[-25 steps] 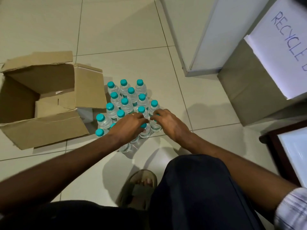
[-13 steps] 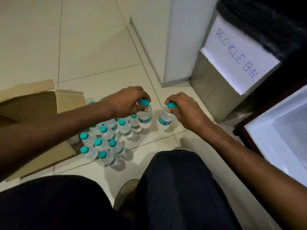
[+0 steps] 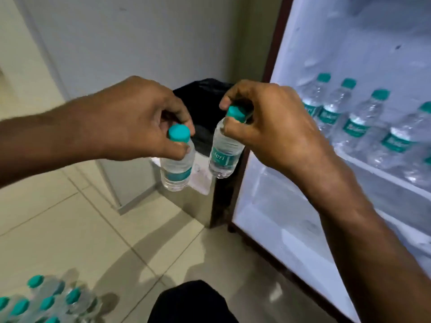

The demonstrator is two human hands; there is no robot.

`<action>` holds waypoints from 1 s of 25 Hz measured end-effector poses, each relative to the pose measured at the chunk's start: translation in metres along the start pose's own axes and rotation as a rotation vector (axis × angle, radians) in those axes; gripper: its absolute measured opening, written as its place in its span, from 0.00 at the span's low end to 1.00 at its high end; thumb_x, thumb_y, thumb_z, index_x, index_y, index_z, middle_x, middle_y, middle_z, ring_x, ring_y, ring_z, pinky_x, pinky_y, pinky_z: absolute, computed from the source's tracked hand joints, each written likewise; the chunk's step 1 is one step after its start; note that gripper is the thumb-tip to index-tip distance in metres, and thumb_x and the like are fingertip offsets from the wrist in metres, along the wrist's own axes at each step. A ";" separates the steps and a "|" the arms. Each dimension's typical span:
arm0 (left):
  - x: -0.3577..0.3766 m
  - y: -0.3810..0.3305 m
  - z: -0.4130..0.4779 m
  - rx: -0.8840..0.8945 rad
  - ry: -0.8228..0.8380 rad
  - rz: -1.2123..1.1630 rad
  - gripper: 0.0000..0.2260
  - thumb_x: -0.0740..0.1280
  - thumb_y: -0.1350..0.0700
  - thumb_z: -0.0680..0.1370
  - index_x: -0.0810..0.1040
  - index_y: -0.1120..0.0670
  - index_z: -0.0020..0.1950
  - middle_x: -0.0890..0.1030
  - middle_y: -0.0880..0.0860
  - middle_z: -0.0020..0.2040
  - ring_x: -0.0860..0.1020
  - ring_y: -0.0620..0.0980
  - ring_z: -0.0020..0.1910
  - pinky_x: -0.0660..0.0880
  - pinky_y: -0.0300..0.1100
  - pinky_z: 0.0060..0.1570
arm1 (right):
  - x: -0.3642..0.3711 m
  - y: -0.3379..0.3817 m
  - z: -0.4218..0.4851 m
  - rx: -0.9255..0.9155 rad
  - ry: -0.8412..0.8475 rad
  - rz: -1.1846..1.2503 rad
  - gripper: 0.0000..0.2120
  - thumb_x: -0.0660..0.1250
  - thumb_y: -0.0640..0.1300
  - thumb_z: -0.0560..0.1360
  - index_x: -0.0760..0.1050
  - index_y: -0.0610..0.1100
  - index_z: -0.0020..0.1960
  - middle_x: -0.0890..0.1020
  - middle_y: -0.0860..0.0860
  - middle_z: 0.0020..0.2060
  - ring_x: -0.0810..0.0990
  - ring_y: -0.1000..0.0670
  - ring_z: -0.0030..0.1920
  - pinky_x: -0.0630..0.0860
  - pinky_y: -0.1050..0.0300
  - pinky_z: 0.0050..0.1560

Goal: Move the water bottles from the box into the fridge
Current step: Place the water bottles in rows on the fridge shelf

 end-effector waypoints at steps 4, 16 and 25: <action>-0.038 -0.067 0.052 0.240 -0.097 -0.067 0.15 0.75 0.44 0.61 0.84 0.43 0.47 0.83 0.47 0.38 0.80 0.43 0.33 0.81 0.53 0.43 | -0.098 -0.020 -0.005 0.014 -0.253 -0.119 0.11 0.66 0.50 0.80 0.78 0.53 0.62 0.81 0.51 0.54 0.82 0.49 0.51 0.79 0.50 0.55; -0.004 -0.181 0.193 0.683 -0.489 -0.052 0.13 0.71 0.50 0.74 0.79 0.53 0.56 0.77 0.53 0.54 0.70 0.43 0.47 0.69 0.36 0.46 | -0.161 -0.150 0.001 -0.036 -0.896 -0.283 0.11 0.62 0.46 0.82 0.77 0.42 0.60 0.77 0.47 0.55 0.76 0.46 0.55 0.80 0.48 0.51; 0.056 -0.195 0.302 0.614 -0.403 -0.006 0.15 0.68 0.52 0.78 0.77 0.56 0.63 0.76 0.57 0.61 0.76 0.56 0.58 0.68 0.40 0.54 | -0.146 -0.235 0.070 0.152 -0.770 -0.418 0.11 0.63 0.42 0.80 0.78 0.43 0.61 0.79 0.44 0.59 0.76 0.45 0.60 0.63 0.71 0.54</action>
Point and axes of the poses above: each hand's wrist, its own z-axis towards the middle knuckle, its own x-axis out of the palm, y = z × x, the point moved 5 cm from there along z, towards the middle knuckle
